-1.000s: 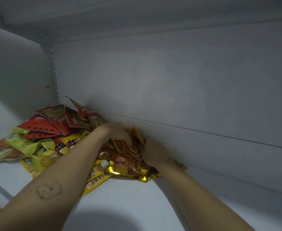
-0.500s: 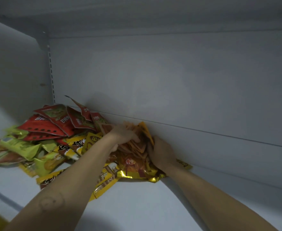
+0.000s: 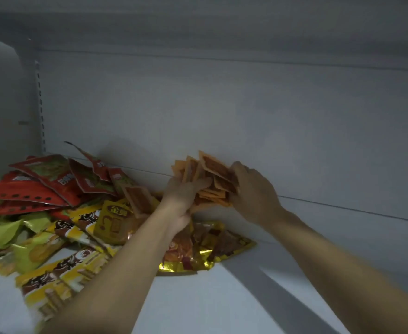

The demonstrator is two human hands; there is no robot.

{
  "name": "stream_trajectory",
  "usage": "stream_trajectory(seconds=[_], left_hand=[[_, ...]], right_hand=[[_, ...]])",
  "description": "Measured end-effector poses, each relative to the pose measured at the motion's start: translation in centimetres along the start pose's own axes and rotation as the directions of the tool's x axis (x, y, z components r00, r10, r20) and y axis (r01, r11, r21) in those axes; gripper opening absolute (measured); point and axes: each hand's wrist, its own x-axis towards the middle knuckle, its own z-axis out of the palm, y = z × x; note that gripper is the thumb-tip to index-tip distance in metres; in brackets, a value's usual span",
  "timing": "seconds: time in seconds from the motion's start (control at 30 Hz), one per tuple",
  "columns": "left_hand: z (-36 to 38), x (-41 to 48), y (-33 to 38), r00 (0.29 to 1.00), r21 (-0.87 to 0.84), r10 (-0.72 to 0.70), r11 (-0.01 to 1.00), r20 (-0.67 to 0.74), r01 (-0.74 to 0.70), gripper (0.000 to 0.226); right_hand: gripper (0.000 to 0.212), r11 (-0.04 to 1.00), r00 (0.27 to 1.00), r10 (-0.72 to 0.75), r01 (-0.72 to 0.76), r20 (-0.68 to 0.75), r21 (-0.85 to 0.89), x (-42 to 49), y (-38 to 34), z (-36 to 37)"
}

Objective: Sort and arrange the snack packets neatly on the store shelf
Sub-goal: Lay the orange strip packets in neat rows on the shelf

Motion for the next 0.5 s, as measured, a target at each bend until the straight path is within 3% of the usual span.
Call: stream_trajectory(seconds=[0.07, 0.17, 0.27, 0.33, 0.4, 0.5], left_hand=[[1.9, -0.4, -1.4, 1.000, -0.034, 0.012, 0.999, -0.010, -0.012, 0.052], [4.9, -1.2, -3.4, 0.999, -0.049, -0.006, 0.999, 0.040, 0.007, 0.043], [9.2, -2.4, -5.5, 0.990, -0.053, -0.026, 0.998, 0.137, 0.034, 0.051], [12.7, -3.1, -7.3, 0.976, -0.019, -0.059, 0.998, 0.210, 0.065, 0.054], [16.0, -3.8, -9.3, 0.966, 0.036, -0.106, 0.994, 0.236, 0.100, 0.051], [20.1, -4.7, -12.3, 0.950, 0.085, -0.173, 0.984, 0.259, 0.156, 0.046]], right_hand=[[0.041, 0.964, 0.981, 0.110, -0.145, 0.160, 0.225, -1.0, 1.4, -1.8], [0.043, 0.709, 0.906, 0.271, -0.417, 0.326, 0.569, -3.5, 4.0, -4.5], [0.026, 0.633, 0.892, 0.433, -0.403, 0.129, 0.661, -6.1, 7.7, -5.9], [0.023, 0.593, 0.822, 0.569, -0.433, 0.027, 0.679, -8.4, 10.5, -6.6], [0.024, 0.529, 0.760, 0.646, -0.513, 0.071, 0.676, -10.9, 13.4, -7.8], [0.031, 0.351, 0.718, 0.628, -0.606, 0.300, 0.714, -14.4, 17.5, -10.5]])
